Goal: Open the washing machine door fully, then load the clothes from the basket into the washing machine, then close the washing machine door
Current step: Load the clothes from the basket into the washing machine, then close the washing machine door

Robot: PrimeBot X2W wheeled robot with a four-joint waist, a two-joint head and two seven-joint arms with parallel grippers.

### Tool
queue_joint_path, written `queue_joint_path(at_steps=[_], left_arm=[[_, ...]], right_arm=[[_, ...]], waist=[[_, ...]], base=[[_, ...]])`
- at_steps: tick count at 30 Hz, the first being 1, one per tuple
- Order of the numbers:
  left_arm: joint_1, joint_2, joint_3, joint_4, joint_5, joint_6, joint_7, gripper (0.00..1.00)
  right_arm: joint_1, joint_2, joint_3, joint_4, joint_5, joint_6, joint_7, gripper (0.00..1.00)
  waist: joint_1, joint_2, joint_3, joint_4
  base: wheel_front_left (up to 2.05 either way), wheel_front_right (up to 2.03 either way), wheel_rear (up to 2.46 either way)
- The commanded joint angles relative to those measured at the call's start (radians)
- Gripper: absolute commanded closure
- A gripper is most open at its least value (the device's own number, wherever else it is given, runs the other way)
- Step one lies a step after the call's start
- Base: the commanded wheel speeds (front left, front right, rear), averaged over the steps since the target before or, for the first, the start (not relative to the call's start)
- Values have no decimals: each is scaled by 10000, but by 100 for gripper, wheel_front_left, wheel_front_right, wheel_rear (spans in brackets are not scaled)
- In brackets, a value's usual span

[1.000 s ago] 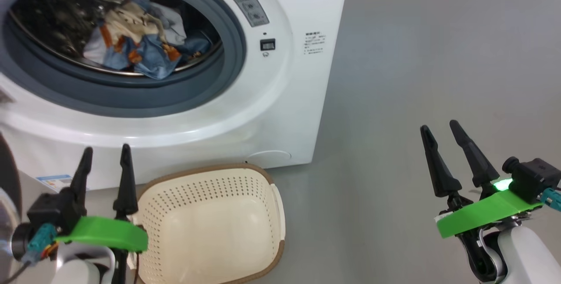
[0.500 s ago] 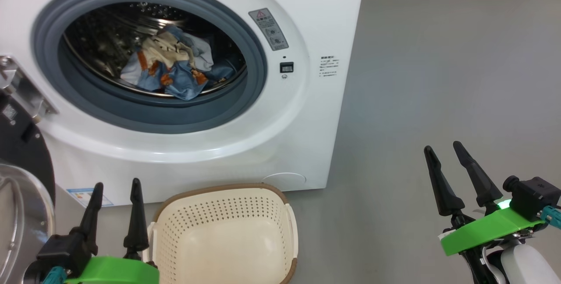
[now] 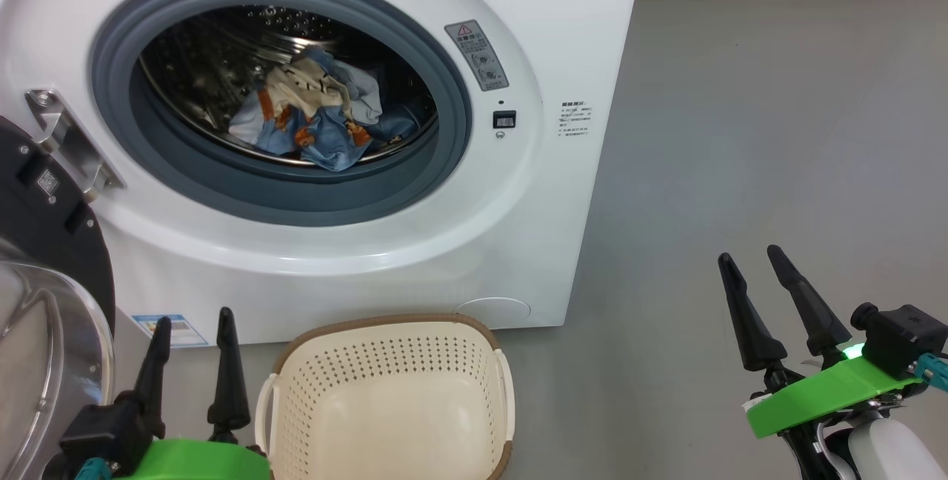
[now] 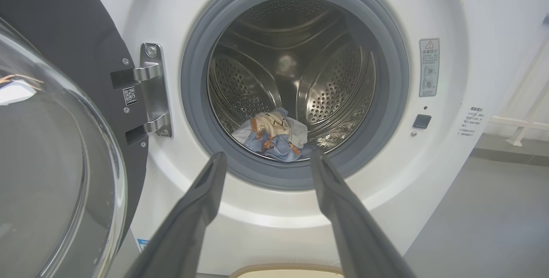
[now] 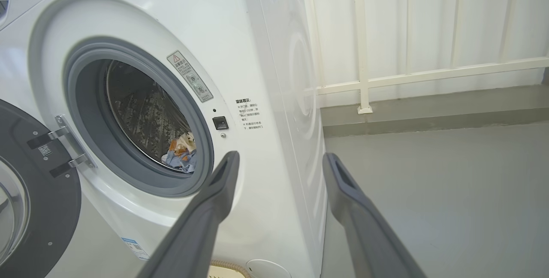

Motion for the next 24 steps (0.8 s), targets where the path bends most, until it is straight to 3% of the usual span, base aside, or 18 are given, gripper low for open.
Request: queue_joint_path(at_steps=[1,24], left_arm=[[-81,80,371,-295,93,-82,-53,0],[-8,-37,552,-185,16,-543,-53,0]], right_arm=[[62,-141,232,-231,-46,16,-48,0],[23,-173,435,-177,-2,16,-48,0]], waist=[[0,0,-21,-12],[0,0,-73,-129]], base=[[0,0,0],[0,0,0]])
